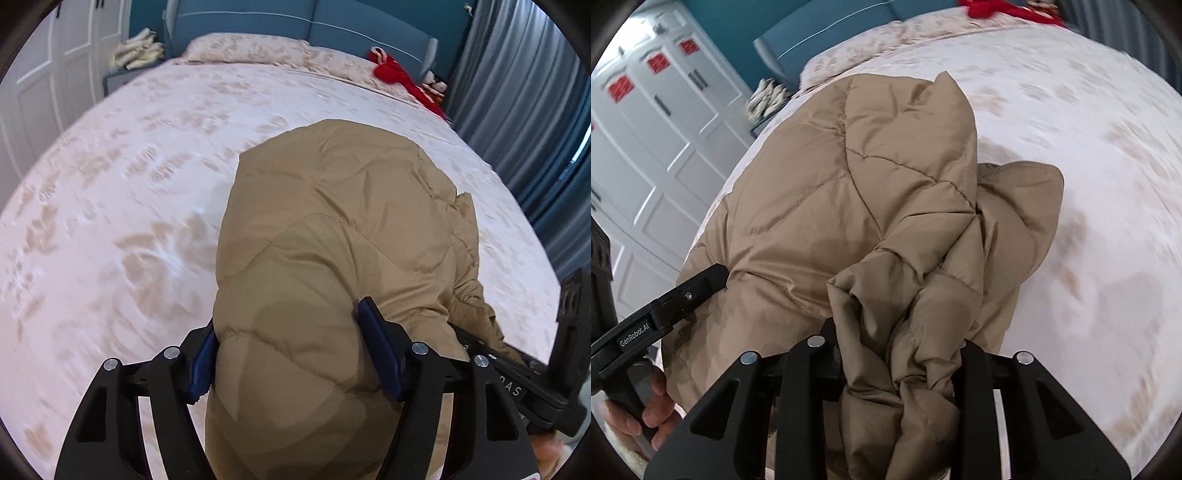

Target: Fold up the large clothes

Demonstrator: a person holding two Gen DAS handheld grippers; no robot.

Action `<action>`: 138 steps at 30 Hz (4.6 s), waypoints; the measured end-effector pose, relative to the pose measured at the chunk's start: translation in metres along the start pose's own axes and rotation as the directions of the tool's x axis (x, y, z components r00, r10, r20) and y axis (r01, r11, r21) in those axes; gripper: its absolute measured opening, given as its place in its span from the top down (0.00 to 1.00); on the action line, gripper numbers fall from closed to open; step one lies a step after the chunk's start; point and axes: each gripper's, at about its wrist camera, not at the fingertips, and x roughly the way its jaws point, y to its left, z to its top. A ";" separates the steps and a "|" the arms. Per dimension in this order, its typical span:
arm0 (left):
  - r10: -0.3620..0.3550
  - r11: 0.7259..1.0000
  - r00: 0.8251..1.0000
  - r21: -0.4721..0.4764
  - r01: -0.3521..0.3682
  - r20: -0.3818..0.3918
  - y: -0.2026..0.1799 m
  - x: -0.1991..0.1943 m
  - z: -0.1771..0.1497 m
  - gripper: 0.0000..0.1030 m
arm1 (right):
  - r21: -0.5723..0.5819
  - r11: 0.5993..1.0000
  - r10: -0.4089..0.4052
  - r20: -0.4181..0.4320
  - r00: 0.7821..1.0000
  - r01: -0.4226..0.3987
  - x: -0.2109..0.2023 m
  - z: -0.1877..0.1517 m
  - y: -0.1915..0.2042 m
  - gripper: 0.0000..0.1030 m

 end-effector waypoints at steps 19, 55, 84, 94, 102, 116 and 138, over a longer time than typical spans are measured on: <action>0.113 0.993 0.992 -0.030 -0.111 0.058 0.087 0.009 0.017 0.47 | -0.204 0.979 0.012 0.015 1.000 -0.009 0.059 0.040 0.097 0.77; -0.031 0.969 0.997 -0.243 0.047 0.068 0.114 0.029 -0.013 0.15 | -0.250 0.966 0.047 -0.060 0.997 -0.061 0.097 0.050 0.082 0.72; 0.403 0.911 0.913 -0.070 -0.407 -0.061 0.056 0.031 0.060 0.14 | -0.243 0.949 -0.216 -0.048 0.975 0.199 0.064 0.063 0.101 0.99; 0.368 0.921 0.927 -0.110 -0.374 -0.069 0.058 0.050 0.044 0.09 | -0.179 0.970 -0.187 -0.104 0.977 0.166 0.089 0.044 0.075 1.00; 0.390 0.915 0.918 -0.087 -0.395 -0.070 0.045 0.033 0.039 0.14 | -0.161 0.974 -0.175 -0.088 0.981 0.159 0.068 0.040 0.077 0.97; 0.441 0.895 0.897 -0.086 -0.438 0.020 -0.005 -0.107 -0.060 0.13 | -0.200 0.960 -0.183 0.082 0.980 0.196 -0.114 -0.080 0.106 0.47; 0.453 0.890 0.891 -0.076 -0.450 0.023 -0.026 -0.166 -0.171 0.13 | -0.235 0.936 -0.235 0.141 0.962 0.263 -0.179 -0.188 0.119 0.34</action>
